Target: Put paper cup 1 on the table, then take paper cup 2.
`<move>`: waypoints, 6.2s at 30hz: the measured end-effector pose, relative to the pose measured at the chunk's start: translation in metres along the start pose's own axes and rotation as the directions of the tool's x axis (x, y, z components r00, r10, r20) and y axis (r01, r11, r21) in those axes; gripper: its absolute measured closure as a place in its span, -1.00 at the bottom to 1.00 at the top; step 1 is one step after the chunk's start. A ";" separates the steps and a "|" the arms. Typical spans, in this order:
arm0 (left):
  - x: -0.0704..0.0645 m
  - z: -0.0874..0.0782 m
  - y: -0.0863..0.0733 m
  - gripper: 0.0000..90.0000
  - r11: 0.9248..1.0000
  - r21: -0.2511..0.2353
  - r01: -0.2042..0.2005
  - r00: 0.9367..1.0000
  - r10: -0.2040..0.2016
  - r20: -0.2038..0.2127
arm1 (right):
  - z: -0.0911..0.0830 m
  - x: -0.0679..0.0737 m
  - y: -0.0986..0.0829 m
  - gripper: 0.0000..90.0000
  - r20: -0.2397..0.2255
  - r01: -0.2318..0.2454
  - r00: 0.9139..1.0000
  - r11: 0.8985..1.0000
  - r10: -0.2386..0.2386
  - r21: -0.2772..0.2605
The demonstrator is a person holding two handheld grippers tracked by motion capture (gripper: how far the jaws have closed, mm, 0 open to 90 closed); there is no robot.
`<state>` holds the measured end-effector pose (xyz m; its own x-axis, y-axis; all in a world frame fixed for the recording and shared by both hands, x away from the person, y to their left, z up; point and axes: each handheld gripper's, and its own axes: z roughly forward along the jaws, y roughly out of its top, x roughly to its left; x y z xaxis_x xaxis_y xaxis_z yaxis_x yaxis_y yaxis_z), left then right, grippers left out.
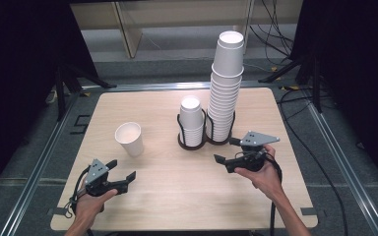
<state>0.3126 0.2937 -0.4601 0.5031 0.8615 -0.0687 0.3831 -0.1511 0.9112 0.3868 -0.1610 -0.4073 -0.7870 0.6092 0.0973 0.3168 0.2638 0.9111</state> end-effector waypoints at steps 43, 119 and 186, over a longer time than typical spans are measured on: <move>-0.029 -0.014 -0.011 -0.67 0.999 0.030 -0.044 0.996 0.042 0.074 | -0.033 -0.041 0.060 -0.66 0.135 -0.071 0.987 0.986 0.092 -0.152; -0.032 -0.011 -0.013 -0.67 0.997 0.049 -0.057 0.994 0.052 0.098 | -0.001 -0.068 0.201 -0.67 0.271 0.002 0.961 0.975 0.059 -0.221; -0.034 -0.009 -0.014 -0.67 0.995 0.073 -0.071 0.991 0.062 0.118 | -0.080 0.009 0.219 -0.60 0.153 0.102 0.987 0.933 -0.051 -0.346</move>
<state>0.2830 0.2708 -0.4670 0.6137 0.7874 -0.0590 0.4020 -0.2473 0.8816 0.4069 -0.1574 -0.1746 -0.7119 0.7022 -0.0118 0.0323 0.0495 0.9983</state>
